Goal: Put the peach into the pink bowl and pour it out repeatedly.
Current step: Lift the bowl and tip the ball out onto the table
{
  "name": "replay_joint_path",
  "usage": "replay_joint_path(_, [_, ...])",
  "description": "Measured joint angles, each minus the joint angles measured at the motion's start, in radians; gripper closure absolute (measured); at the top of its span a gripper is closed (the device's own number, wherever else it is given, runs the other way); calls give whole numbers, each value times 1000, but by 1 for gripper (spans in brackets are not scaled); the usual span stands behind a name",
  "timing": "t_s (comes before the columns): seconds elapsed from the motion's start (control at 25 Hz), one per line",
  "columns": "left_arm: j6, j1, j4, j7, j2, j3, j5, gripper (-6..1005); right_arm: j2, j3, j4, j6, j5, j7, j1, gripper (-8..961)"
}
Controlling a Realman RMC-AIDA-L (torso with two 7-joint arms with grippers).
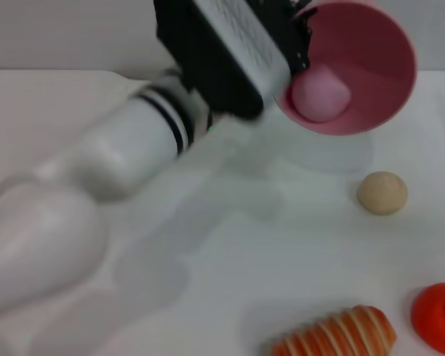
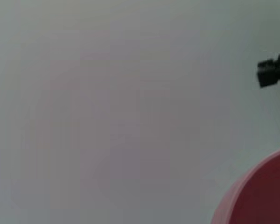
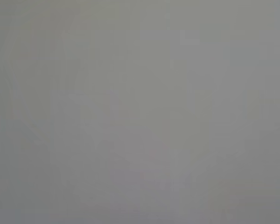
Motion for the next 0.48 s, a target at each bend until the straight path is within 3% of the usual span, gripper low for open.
replay_joint_path(0.04, [-88,22,0,46,0,54,8,965,0,1,3,0,4,-2,-1,514])
replay_joint_path(0.08, [-88,22,0,46,0,54,8,965,0,2,3,0,4,-3,-2,514])
replay_joint_path(0.12, [-243,49,-18,103,-2,141,42,965,0,3,4,0,5,-3,-2,514])
replay_joint_path(0.2, [-351,55,-55,108,-5,194,85,965,0,4,6,0,6,-5,-3,514])
replay_joint_path(0.48, [-377,54,-68,100,-4,208,97,964,-1,6,7,3,9,-8,4,514])
